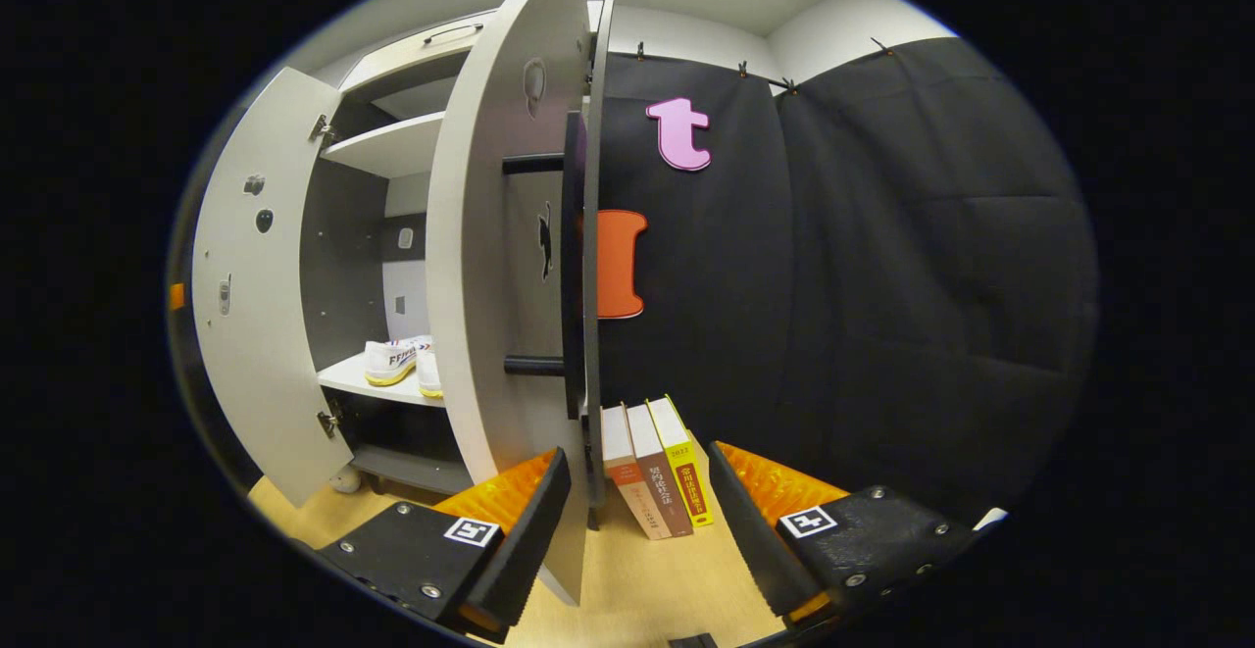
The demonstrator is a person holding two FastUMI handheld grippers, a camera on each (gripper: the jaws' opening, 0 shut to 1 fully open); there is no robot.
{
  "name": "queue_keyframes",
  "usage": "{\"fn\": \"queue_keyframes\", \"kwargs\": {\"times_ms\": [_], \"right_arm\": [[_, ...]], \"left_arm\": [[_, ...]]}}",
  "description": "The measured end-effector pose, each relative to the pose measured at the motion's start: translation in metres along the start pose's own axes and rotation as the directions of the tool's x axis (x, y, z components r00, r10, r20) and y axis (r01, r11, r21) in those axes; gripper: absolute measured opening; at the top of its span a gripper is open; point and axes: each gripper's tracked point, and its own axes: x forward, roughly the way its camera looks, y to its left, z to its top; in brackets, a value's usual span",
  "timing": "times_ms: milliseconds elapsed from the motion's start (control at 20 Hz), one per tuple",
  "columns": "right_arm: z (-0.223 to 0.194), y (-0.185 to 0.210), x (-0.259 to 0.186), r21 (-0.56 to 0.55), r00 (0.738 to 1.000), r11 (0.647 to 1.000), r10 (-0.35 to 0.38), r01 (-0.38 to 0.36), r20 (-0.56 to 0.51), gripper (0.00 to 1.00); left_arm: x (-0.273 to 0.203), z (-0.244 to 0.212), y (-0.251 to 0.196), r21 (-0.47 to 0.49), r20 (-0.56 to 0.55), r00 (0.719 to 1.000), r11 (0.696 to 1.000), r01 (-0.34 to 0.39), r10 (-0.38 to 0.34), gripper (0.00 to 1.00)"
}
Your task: Grab one shoe with the right hand and put it into the shoe cabinet, grab the other shoe with the left hand and put it into the shoe cabinet; then close the right door with the right hand and the left door with the left hand.
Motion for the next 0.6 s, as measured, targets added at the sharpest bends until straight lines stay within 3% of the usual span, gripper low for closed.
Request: {"fn": "queue_keyframes", "kwargs": {"times_ms": [350,600], "right_arm": [[0.000,0.062,0.015,0.020,0.995,0.995,0.101,-0.101,0.013,0.89],[-0.003,0.084,0.032,0.045,0.994,0.993,0.106,-0.107,0.013,0.89]], "left_arm": [[0.006,0.004,0.018,-0.011,0.011,1.000,1.000,-0.011,0.011,0.96],[0.009,0.002,0.033,0.002,0.006,1.000,1.000,-0.028,0.028,0.96]]}}
